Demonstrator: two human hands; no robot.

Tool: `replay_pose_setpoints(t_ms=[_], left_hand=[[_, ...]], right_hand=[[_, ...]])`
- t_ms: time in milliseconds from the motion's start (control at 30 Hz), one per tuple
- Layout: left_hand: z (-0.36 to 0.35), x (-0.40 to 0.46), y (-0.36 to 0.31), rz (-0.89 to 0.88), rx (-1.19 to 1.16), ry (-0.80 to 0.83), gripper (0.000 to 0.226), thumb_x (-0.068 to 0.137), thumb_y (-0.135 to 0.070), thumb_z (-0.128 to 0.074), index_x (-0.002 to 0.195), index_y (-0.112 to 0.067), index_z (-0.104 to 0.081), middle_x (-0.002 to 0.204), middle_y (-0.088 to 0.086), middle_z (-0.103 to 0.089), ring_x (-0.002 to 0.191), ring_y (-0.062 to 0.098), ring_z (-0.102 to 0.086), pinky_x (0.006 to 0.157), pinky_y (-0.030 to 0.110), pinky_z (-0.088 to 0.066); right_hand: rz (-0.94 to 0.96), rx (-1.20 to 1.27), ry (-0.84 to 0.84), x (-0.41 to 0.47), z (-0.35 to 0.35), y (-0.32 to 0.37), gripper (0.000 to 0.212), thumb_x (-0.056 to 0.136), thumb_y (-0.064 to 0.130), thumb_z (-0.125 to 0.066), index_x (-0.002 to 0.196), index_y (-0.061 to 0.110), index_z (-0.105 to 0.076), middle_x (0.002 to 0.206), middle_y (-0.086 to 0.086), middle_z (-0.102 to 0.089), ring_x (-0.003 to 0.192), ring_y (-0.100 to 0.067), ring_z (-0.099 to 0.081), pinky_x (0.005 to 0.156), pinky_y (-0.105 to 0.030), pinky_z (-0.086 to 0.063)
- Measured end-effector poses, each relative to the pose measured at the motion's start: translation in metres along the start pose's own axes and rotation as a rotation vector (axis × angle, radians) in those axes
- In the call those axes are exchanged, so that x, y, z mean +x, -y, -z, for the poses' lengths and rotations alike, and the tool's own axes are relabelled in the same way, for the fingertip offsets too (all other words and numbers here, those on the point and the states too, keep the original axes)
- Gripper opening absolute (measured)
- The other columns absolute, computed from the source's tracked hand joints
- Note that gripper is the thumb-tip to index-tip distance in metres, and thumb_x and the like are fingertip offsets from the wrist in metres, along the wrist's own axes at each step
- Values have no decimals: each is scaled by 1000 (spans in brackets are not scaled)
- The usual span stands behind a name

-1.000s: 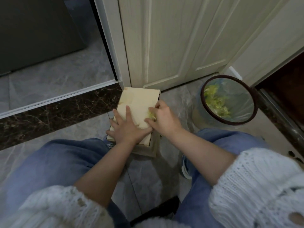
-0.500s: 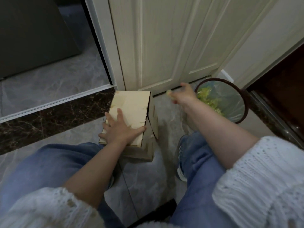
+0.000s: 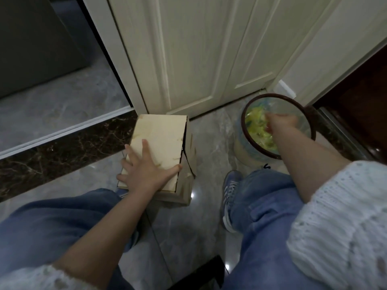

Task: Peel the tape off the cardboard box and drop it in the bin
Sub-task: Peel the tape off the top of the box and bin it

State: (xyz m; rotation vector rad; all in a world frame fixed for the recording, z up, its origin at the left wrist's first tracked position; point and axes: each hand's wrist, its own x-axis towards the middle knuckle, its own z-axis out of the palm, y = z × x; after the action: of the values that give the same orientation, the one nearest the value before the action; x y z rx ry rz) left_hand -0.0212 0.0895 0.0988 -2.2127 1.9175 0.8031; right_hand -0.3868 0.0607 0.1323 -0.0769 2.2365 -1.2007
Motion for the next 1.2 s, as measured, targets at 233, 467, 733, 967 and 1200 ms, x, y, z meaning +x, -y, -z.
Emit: replay_pose_setpoints(t_ms=[233,467,733,967,1200], left_hand=[[-15,-1,-33,-29,61,-42,140,57,-96,-60,156,-39,21,164,9,30,152,45,2,114,73,-15],[-26,2,-55,-24,46,-74,141,58,-95,-60,156,-34,22,164,13,32,152,48,12,114,77,-9],[-29,2,-56,-13,50,-55,142,57,-98,-55,155,-34,26,162,13,35,152,48,13,114,77,-9],[-29,1,-52,-29,46,-46,142,56,-99,-54,155,-34,27,161,12,36,152,48,14,114,77,-9],[-24,-4,-44,-68,-50,-55,114,75,-95,-38,159,-38,13,164,8,34,153,42,14,115,71,-3]], right_hand=[[-27,105,-102,15,-3,-4,43,77,23,-86,67,18,-44,68,0,-56,60,-16,-60,76,-37,-61],[-63,42,-98,38,4,-11,22,88,21,-71,71,9,-64,70,-7,-65,75,-28,-73,78,-41,-62],[25,-118,-104,42,4,-14,9,78,24,-81,81,24,-72,96,-8,-75,88,-26,-72,86,-38,-60],[105,-176,-123,29,1,-10,20,95,13,-60,109,15,-74,115,-8,-70,109,-27,-64,88,-28,-47],[277,-403,382,-33,-38,-6,15,94,11,-59,101,16,-71,110,-10,-71,100,-26,-67,89,-35,-56]])
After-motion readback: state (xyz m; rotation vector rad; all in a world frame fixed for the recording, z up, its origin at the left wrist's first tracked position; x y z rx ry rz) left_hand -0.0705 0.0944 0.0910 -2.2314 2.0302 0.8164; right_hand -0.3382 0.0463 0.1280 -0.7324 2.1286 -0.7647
